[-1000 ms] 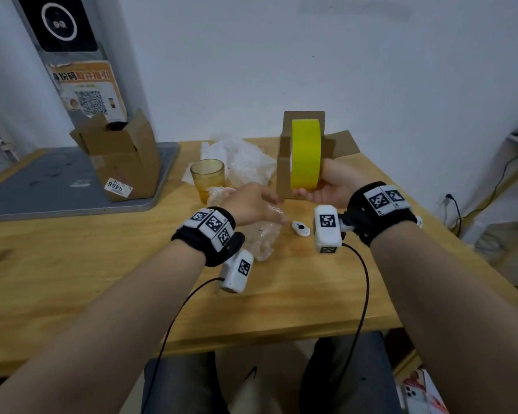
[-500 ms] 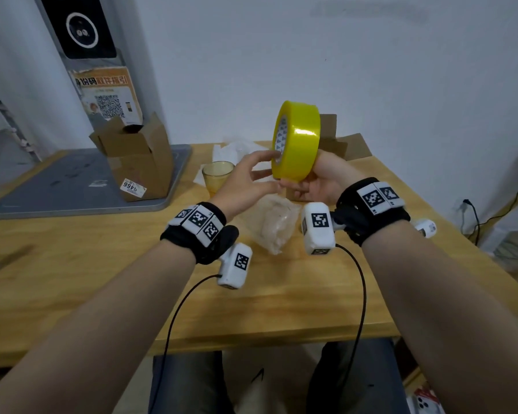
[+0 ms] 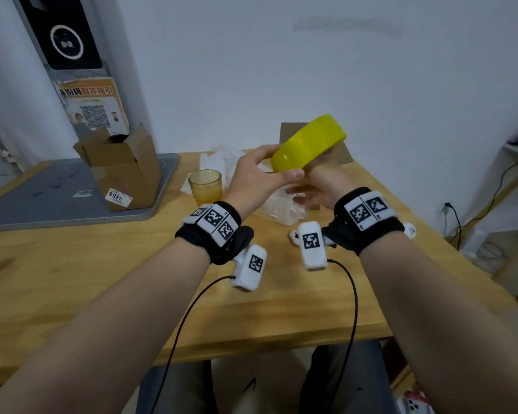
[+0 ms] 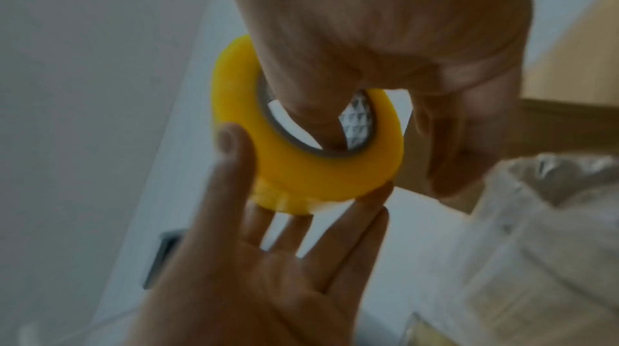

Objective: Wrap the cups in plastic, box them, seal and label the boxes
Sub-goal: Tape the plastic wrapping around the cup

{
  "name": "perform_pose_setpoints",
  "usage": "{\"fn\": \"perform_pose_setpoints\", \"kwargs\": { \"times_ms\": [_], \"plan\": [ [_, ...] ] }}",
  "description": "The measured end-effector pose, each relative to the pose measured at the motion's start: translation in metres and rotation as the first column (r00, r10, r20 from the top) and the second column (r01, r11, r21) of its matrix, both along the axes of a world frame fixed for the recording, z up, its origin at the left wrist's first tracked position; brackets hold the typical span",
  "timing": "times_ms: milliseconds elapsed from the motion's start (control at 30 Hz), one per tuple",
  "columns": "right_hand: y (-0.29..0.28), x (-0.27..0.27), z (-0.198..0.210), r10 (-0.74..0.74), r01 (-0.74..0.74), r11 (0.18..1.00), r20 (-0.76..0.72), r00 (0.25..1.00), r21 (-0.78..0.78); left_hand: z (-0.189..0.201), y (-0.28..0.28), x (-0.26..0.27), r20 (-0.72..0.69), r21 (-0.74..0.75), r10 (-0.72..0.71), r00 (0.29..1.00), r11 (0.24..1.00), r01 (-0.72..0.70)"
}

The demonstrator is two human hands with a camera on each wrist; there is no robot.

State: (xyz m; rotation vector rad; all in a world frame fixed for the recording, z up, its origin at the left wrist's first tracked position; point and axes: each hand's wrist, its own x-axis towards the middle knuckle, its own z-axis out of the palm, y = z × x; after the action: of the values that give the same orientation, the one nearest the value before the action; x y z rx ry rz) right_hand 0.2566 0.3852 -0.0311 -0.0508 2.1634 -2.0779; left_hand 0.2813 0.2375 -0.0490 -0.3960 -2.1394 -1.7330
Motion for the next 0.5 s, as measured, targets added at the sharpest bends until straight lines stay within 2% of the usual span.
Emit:
{"fn": "perform_pose_setpoints", "kwargs": {
  "times_ms": [33, 100, 133, 233, 333, 433, 500],
  "plan": [
    [0.003, -0.003, -0.003, -0.094, 0.091, 0.995, -0.096, 0.991, -0.035, -0.002, 0.006, 0.002, 0.012, 0.032, 0.008, 1.000, 0.999, -0.008],
    [0.011, -0.007, -0.006, -0.268, 0.253, 0.964, -0.278, 0.923, -0.086, -0.002, 0.012, 0.002, 0.028, 0.112, -0.027, 0.999, 0.993, 0.024],
    [0.016, -0.008, -0.008, -0.313, 0.294, 0.950, -0.313, 0.897, -0.107, -0.001, 0.013, 0.001, 0.033, 0.137, -0.040, 0.999, 0.990, 0.036],
    [0.031, -0.012, -0.008, -0.347, 0.306, 0.930, -0.215, 0.913, -0.202, 0.004, 0.009, -0.005, 0.082, 0.187, -0.062, 0.995, 0.981, 0.046],
    [0.038, -0.015, -0.010, -0.317, 0.285, 0.939, -0.166, 0.934, -0.191, 0.006, 0.005, -0.011, 0.222, 0.312, -0.117, 0.968, 0.949, 0.043],
    [0.036, -0.018, -0.015, -0.328, 0.303, 0.942, -0.208, 0.921, -0.142, 0.006, 0.003, -0.016, 0.431, 0.414, -0.262, 0.864, 0.908, 0.069],
    [0.034, -0.020, -0.020, -0.312, 0.293, 0.949, -0.232, 0.921, -0.117, 0.008, 0.001, -0.018, 0.501, 0.435, -0.304, 0.810, 0.898, 0.068]
  ]
}}
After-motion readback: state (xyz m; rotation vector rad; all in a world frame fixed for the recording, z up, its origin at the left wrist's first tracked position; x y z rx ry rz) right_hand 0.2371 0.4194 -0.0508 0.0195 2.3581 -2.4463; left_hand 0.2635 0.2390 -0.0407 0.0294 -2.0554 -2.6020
